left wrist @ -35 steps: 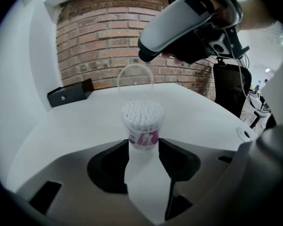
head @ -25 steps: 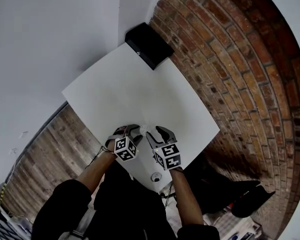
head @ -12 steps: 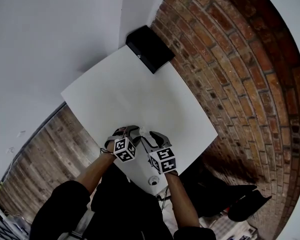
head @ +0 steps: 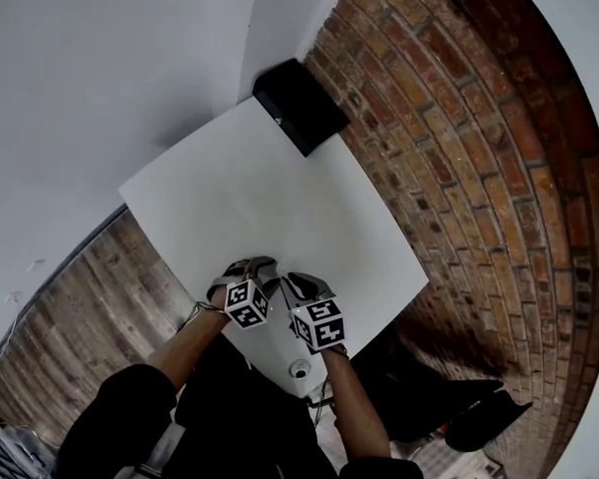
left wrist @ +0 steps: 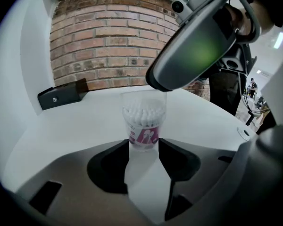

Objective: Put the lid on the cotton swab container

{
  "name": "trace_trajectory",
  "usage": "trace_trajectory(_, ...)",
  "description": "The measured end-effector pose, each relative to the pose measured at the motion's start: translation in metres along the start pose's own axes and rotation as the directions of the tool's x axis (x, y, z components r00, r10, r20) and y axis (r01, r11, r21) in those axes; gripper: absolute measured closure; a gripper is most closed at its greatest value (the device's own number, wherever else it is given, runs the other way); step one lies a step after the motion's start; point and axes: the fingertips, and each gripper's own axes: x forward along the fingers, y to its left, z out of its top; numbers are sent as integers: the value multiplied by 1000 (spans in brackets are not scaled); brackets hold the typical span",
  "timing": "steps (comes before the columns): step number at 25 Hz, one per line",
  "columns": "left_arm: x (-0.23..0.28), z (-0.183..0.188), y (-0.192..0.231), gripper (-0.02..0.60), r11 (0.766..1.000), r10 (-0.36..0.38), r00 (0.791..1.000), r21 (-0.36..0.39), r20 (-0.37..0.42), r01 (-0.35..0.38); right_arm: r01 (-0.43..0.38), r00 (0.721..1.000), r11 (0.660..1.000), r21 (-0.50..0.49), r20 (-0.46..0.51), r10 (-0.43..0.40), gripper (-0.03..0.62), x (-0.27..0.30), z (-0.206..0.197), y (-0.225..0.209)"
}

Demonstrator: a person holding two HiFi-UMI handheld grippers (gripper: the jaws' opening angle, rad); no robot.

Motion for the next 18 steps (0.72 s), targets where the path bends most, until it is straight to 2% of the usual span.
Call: trace_trajectory(18,5,1,4,374,1000,-5,1000,-9,-11,5,27,999,1000,1,-45,-27,542,12,-6,-5)
